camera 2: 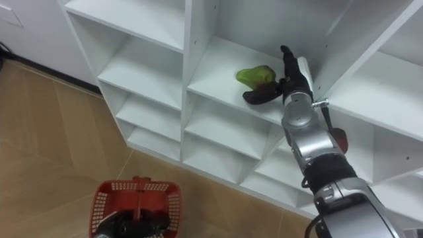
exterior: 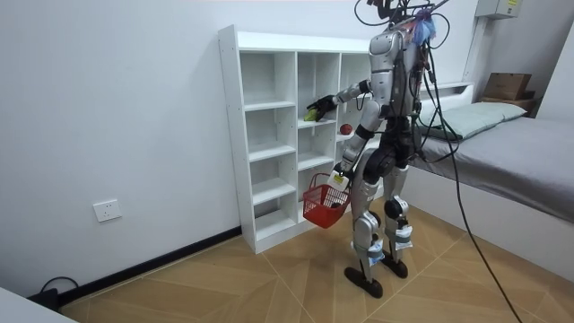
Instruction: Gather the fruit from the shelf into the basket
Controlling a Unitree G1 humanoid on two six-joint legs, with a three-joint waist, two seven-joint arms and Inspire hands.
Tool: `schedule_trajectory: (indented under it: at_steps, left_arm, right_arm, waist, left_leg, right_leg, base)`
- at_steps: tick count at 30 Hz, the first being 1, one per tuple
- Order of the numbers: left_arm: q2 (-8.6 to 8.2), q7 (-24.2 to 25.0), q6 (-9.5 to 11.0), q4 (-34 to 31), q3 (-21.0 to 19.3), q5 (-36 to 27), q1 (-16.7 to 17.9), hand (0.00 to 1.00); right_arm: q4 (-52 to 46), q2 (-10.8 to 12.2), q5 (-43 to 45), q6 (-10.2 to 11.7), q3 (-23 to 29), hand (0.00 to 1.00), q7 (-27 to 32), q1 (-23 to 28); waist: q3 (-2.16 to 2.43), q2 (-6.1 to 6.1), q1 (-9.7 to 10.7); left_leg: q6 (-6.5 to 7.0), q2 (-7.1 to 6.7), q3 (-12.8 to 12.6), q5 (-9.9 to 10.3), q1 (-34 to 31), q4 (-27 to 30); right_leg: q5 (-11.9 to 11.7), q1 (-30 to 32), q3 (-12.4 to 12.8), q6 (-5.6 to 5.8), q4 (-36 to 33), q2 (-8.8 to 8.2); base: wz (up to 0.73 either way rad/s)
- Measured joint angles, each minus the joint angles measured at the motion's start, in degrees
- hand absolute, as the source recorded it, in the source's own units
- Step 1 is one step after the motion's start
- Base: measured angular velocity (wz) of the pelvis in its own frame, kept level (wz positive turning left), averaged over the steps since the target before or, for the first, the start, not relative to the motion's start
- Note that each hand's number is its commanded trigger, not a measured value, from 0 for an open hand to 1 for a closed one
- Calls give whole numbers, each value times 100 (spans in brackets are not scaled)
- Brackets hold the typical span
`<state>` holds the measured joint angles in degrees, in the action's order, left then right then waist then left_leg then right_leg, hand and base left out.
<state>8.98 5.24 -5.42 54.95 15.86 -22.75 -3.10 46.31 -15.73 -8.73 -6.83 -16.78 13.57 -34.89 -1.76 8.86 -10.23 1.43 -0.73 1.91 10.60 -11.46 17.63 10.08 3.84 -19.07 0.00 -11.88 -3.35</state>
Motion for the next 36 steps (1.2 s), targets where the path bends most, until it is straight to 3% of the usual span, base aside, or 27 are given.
schedule_trajectory:
  at_steps: [7,16,19,29,36]
  left_arm:
    - [13,0,9,24,7,-3,-15,100]
    - [-124,1,41,25,82,-3,-18,100]
    - [-140,3,47,54,133,-8,-29,100]
    - [-197,18,181,556,134,-2,-233,100]
    - [-196,95,206,701,240,-6,-327,100]
  right_arm:
    - [127,0,-8,222,2,0,-63,-2]
    - [129,-1,-69,435,4,0,-37,-2]
    - [142,14,-68,455,-1,0,-28,-2]
    - [534,128,32,819,12,0,124,-9]
    - [536,141,31,889,9,0,123,-10]
  waist:
    - [3,-16,-28]
    - [9,-267,-35]
    - [9,-272,-61]
    - [2,-272,-123]
    - [-5,-278,-109]
  left_leg:
    - [0,-5,2,0,-24,13]
    - [8,-2,0,-8,-26,-20]
    - [2,-3,-16,-56,29,-117]
    - [9,-34,-28,-175,105,-330]
    - [5,-40,-32,-211,117,-412]
  right_leg:
    - [0,20,10,0,0,1]
    - [-1,49,41,-2,-9,-2]
    - [-1,59,74,-2,-29,-11]
    - [-2,123,125,-3,-79,-50]
    - [-2,138,128,-3,-73,-54]
  base:
    - [0]
    - [-1]
    - [-3]
    - [-1]
    - [0]
